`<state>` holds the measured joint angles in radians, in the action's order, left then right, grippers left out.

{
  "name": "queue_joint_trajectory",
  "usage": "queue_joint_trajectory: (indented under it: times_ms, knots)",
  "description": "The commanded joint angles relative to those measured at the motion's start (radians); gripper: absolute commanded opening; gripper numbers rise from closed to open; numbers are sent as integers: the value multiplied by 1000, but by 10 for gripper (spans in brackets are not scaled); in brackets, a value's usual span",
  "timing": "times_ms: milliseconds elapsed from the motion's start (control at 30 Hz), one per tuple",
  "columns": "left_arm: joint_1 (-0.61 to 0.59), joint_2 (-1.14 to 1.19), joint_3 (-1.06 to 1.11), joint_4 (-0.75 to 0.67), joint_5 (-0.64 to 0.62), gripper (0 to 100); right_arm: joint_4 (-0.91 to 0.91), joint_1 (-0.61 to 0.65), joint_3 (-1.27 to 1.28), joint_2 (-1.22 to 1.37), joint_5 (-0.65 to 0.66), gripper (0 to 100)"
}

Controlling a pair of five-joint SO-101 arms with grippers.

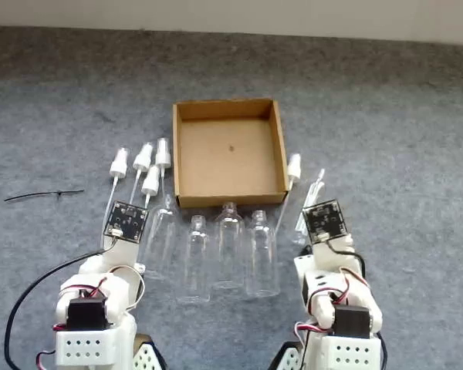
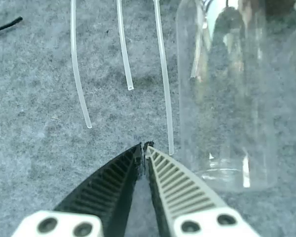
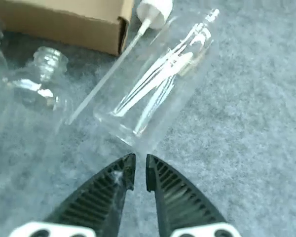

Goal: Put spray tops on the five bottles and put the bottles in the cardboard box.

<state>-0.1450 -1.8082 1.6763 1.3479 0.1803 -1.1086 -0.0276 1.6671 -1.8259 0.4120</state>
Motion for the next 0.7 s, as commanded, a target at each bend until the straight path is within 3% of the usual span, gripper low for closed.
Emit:
queue_joint_trajectory:
  times_ms: [0, 133, 233, 333, 667]
  knots:
    - [12, -10, 19, 5, 5, 31, -19, -117, 67, -8, 43, 31]
    - [12, -10, 19, 5, 5, 31, -91, -209, -147, -5, 8, 38]
    - [12, -10, 19, 5, 5, 31, -101, -209, -288, 31, -6, 109]
    - [12, -10, 19, 5, 5, 31, -91, -205, -455, 174, -115, 172]
    - [12, -10, 19, 5, 5, 31, -162, 174, -1004, 1129, -387, 223]
